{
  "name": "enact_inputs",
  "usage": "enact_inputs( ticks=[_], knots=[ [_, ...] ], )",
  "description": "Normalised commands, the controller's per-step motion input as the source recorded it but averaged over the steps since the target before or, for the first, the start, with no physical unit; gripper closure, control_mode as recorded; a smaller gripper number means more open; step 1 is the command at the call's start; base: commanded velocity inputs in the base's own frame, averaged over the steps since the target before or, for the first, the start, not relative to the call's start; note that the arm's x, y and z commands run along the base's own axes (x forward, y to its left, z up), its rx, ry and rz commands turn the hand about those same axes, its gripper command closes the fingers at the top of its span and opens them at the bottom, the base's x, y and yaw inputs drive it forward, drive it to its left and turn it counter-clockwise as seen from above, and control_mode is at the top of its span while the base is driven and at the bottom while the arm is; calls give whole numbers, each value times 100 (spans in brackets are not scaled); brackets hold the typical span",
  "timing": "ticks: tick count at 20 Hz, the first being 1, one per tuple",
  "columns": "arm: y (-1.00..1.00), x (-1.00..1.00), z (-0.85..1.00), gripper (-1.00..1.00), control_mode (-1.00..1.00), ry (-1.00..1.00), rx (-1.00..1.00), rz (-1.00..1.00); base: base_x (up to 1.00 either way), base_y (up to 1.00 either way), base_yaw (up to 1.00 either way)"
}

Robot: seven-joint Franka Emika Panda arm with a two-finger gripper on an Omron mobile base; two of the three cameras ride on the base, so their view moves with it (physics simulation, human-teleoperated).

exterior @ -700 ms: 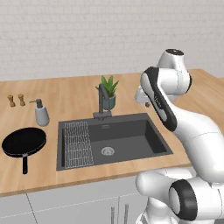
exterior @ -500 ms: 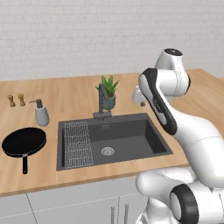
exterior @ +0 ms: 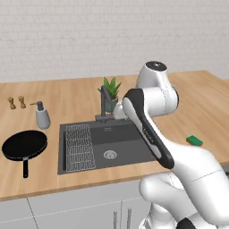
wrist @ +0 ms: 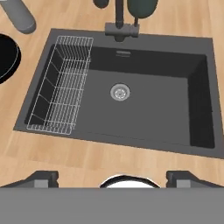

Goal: Pick the pan and sponge and place them into the sink. Then turn on the water.

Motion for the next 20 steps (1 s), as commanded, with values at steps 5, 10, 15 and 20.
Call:
enact_inputs(
  ticks=[5,10,15,20],
  knots=[
    [95,-31,-40,-100,-100,7,0,10,0,0,0],
    [100,-1,-53,-100,-100,9,0,5,0,0,0],
    [99,19,-55,-100,-100,9,-3,0,0,0,0],
    [100,33,-48,-100,-100,9,-9,0,0,0,0]
  ],
)
